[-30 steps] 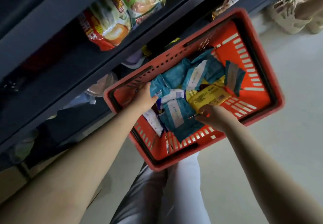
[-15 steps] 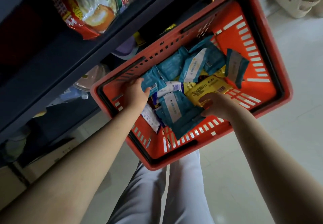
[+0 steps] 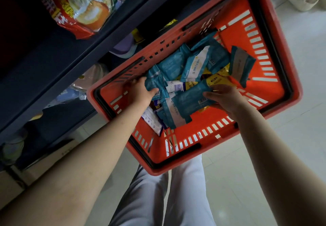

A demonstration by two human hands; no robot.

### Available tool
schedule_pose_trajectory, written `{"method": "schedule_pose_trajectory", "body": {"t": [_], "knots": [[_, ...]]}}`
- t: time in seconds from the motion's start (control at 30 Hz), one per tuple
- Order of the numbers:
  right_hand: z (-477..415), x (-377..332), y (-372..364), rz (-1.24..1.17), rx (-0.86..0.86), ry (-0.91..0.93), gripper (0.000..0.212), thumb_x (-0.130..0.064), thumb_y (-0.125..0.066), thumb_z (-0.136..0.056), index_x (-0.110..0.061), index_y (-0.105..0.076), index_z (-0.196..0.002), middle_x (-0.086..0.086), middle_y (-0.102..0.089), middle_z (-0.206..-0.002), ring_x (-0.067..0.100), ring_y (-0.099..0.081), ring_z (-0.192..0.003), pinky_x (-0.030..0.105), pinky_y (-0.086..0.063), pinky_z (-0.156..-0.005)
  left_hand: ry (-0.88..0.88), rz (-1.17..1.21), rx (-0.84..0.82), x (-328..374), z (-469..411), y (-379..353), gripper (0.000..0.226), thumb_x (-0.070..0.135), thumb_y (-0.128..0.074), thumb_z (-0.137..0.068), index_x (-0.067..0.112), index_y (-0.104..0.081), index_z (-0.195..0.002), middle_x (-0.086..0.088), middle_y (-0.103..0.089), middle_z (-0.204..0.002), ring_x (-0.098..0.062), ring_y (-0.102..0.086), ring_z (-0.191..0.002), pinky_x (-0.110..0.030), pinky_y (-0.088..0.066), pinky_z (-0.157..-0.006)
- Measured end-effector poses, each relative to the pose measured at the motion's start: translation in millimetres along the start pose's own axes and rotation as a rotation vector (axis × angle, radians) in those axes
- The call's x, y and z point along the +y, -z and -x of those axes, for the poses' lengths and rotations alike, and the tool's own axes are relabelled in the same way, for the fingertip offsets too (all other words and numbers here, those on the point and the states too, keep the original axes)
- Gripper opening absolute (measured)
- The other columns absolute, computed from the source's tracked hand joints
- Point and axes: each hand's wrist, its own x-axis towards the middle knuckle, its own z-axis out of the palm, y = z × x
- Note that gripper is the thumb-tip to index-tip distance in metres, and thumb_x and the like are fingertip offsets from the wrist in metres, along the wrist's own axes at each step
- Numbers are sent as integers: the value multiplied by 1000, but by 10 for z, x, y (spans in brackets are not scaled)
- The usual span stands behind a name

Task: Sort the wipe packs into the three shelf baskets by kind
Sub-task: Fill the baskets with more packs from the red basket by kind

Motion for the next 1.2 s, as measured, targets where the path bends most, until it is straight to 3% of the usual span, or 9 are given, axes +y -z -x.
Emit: {"method": "schedule_pose_trajectory", "body": {"t": [0.17, 0.33, 0.43, 0.53, 0.67, 0.77, 0.9, 1.03, 1.2], "knots": [[-77, 15, -138, 250, 57, 62, 30, -25, -70, -85, -13, -59, -111, 0, -62, -95, 15, -62, -84, 26, -53, -68, 8, -45, 82, 105, 64, 17, 52, 38, -79, -74, 9, -58, -112, -11, -57, -119, -25, -57, -105, -27, -38, -75], [161, -60, -91, -67, 112, 143, 12, -24, -64, -90, -16, -61, -99, 3, -67, -98, 19, -67, -92, 33, -57, -80, -54, -106, 98, 204, 239, 123, 50, 48, -73, -77, 4, -65, -96, -10, -54, -113, -25, -54, -100, -24, -33, -74], [498, -217, 46, -335, 68, 144, 8, -19, -60, -93, -12, -62, -97, 9, -70, -101, 22, -71, -94, 37, -58, -84, -65, 245, 15, 296, 447, 243, 40, 36, -75, -79, -1, -65, -91, -10, -64, -97, -25, -62, -86, -35, -51, -73], [955, -439, 214, -454, 41, 204, 14, -21, -56, -96, -12, -61, -104, 8, -73, -97, 20, -73, -85, 34, -61, -69, -84, 554, -24, 449, 811, 521, 19, 26, -76, -80, 14, -64, -87, -4, -70, -88, -20, -68, -80, -41, -58, -72], [1833, -863, 437, -554, 18, 354, 12, -22, -57, -93, -14, -64, -99, 6, -71, -87, 15, -68, -66, 23, -55, -48, -175, 755, 0, 793, 1596, 1199, 22, 29, -72, -84, 18, -63, -100, 1, -71, -99, -14, -70, -89, -38, -58, -78], [2650, -1255, 532, -652, -99, 438, 16, -19, -56, -91, -6, -62, -98, 13, -67, -94, 17, -66, -74, 20, -56, -53, -261, 883, 47, 1070, 2359, 1843, 15, 31, -67, -87, 25, -62, -100, 8, -72, -98, -6, -69, -89, -30, -57, -77], [3565, -1697, 479, -734, -259, 534, 43, -27, -62, -82, 1, -60, -116, 22, -61, -126, 34, -58, -118, 26, -59, -71, -347, 1027, 160, 1242, 3312, 2569, 19, 37, -67, -86, 26, -65, -101, 7, -73, -99, -11, -70, -92, -39, -55, -85], [4361, -2107, 218, -615, -423, 663, 59, -48, -57, -79, -3, -61, -117, 15, -69, -117, 24, -66, -110, 30, -58, -79, -413, 1178, 194, 1203, 3988, 3122, 20, 39, -67, -85, 26, -66, -99, 3, -73, -103, -18, -69, -98, -52, -53, -90], [5018, -2480, -334, -460, -525, 811, 68, -50, -58, -79, 13, -63, -104, 20, -70, -107, 26, -67, -105, 31, -57, -86, -417, 1239, 368, 857, 4458, 3749, 16, 38, -65, -87, 25, -66, -97, 6, -73, -95, -14, -70, -91, -45, -56, -84]]}}
